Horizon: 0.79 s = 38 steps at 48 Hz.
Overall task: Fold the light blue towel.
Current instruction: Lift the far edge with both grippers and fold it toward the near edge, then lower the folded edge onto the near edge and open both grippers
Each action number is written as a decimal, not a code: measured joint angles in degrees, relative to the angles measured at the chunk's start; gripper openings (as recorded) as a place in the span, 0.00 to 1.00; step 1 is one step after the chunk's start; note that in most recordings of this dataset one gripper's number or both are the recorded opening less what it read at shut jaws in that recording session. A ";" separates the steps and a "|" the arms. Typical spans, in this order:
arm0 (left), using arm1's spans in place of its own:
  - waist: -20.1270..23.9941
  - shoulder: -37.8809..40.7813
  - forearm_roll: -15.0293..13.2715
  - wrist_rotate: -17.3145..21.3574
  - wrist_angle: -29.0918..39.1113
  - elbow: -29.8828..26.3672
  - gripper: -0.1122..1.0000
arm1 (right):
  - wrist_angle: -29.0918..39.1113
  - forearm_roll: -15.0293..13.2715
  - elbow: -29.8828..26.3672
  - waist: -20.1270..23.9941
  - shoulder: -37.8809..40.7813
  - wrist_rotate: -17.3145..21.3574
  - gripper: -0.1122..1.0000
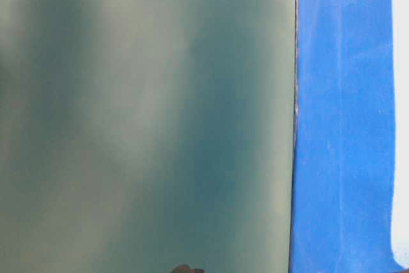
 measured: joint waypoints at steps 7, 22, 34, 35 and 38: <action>0.09 0.00 0.00 0.00 0.18 -0.09 0.11 | -0.18 0.00 -0.53 0.35 1.05 0.00 0.12; 1.32 0.00 -0.18 -0.09 1.41 0.00 0.16 | -0.26 0.00 -1.93 0.79 2.20 1.32 0.49; 1.85 -0.97 -0.26 -2.72 2.37 0.00 0.78 | 0.88 0.00 -2.11 1.05 0.70 0.53 0.59; 1.93 -1.23 -0.18 -2.55 2.72 -0.09 0.82 | 0.97 -0.09 -2.11 1.05 0.35 0.53 0.59; 2.20 -2.37 -0.18 -2.20 3.87 0.00 0.89 | 1.67 -0.88 -2.02 0.88 -1.14 0.44 0.60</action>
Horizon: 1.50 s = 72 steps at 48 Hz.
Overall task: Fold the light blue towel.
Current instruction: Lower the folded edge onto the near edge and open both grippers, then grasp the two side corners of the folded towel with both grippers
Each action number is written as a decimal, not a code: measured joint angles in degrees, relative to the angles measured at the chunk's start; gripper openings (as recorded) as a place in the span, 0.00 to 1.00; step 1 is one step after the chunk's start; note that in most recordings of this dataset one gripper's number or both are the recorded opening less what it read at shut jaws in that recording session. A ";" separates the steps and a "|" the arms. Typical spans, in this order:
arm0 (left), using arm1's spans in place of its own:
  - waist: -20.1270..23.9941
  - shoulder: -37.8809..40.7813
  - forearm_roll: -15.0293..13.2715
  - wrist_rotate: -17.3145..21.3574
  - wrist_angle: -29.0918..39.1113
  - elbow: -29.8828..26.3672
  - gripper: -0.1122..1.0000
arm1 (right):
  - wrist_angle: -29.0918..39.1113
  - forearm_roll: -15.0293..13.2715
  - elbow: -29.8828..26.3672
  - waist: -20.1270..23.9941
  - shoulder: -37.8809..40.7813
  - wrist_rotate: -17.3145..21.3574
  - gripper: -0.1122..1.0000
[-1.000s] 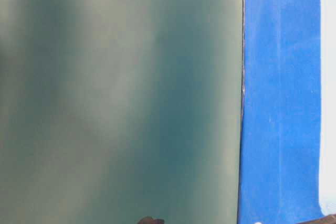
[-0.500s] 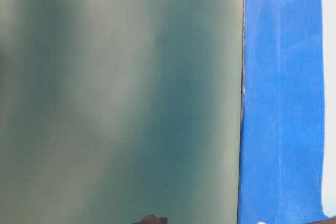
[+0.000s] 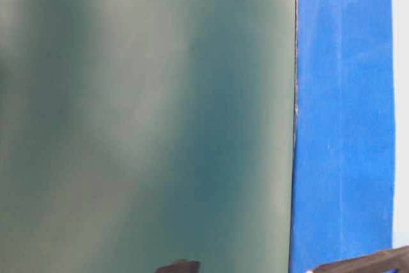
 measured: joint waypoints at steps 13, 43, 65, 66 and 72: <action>6.50 -2.81 0.09 3.08 1.58 0.00 0.84 | 3.87 -4.22 1.76 -10.37 -5.01 0.00 0.60; 13.62 3.78 0.18 5.01 1.67 -1.85 0.81 | 3.52 -9.49 0.62 -17.75 7.21 0.62 0.60; 13.18 6.59 0.18 4.04 4.57 -2.55 0.34 | 1.93 -9.40 0.35 -16.35 8.17 0.79 0.31; 13.10 6.59 0.18 3.96 5.01 -2.64 0.30 | 1.93 -9.40 0.35 -16.08 8.17 0.70 0.25; 12.13 6.59 0.18 3.78 6.86 -3.34 0.13 | 1.67 -9.40 0.35 -14.77 8.17 0.26 0.12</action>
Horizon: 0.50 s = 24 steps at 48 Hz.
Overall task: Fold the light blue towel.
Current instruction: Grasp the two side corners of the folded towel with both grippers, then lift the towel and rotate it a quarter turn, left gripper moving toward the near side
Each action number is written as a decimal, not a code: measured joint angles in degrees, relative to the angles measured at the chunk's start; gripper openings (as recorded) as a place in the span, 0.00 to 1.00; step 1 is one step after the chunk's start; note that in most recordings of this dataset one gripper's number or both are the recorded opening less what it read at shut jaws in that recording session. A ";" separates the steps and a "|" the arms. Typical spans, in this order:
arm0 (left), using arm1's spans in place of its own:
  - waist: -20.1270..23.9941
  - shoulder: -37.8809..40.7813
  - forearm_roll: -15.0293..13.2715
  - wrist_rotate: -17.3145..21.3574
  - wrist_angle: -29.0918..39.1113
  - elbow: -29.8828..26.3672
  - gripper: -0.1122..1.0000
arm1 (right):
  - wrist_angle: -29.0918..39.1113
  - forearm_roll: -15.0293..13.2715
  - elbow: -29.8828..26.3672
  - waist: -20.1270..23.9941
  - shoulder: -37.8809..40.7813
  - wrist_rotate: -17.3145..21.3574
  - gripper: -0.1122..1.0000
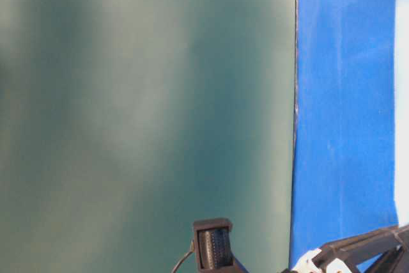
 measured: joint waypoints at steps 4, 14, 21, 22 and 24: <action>-0.09 0.00 0.00 0.00 0.44 -0.26 0.12 | 0.09 0.09 0.00 0.18 0.00 0.00 0.12; 0.00 -0.09 0.00 0.09 1.49 -0.70 0.12 | 0.26 0.00 0.00 0.35 -0.70 0.35 0.12; -0.09 -1.76 0.00 0.18 5.54 -1.58 0.12 | 1.49 0.00 -0.09 0.44 -4.13 0.35 0.12; -0.09 -2.29 0.00 0.18 6.24 -1.67 0.12 | 1.93 0.00 -0.26 0.44 -4.83 0.35 0.12; -0.09 -3.52 0.00 0.26 7.21 -1.93 0.12 | 2.81 0.09 -0.35 0.44 -6.50 0.18 0.12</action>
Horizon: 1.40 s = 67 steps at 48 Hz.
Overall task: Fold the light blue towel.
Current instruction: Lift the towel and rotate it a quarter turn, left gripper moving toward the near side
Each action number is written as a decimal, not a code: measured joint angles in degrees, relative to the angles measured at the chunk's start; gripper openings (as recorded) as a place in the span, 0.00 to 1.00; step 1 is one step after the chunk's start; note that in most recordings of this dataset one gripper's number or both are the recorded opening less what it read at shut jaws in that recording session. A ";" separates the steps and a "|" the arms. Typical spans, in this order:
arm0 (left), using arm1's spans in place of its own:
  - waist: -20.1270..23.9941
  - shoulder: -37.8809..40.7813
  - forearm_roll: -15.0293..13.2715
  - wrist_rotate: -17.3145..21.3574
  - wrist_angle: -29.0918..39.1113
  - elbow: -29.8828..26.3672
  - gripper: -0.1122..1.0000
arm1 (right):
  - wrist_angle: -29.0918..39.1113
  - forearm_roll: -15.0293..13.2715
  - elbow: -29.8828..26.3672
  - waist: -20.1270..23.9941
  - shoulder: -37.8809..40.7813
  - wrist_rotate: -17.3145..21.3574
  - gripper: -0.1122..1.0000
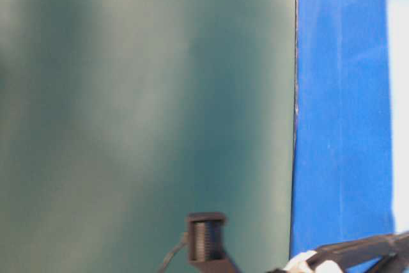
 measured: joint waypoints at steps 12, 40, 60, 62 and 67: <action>-0.09 -10.99 -0.09 0.88 5.62 -1.05 0.12 | 7.47 -0.09 -1.67 0.09 -10.55 -0.18 0.12; 0.79 -19.16 0.00 0.44 4.13 1.41 0.12 | 12.74 -1.85 -3.16 -1.49 -18.46 -0.26 0.12; -5.54 -9.32 0.00 1.14 -1.41 -8.96 0.12 | 4.22 -9.14 -8.61 -18.46 -10.37 -0.70 0.12; -5.98 -8.00 0.00 1.05 -1.41 -10.63 0.12 | 3.60 -9.76 -9.67 -19.51 -8.96 -1.05 0.12; -7.03 -4.66 0.00 1.23 -1.67 -14.59 0.12 | 2.81 -11.25 -12.57 -21.53 -5.54 -1.49 0.12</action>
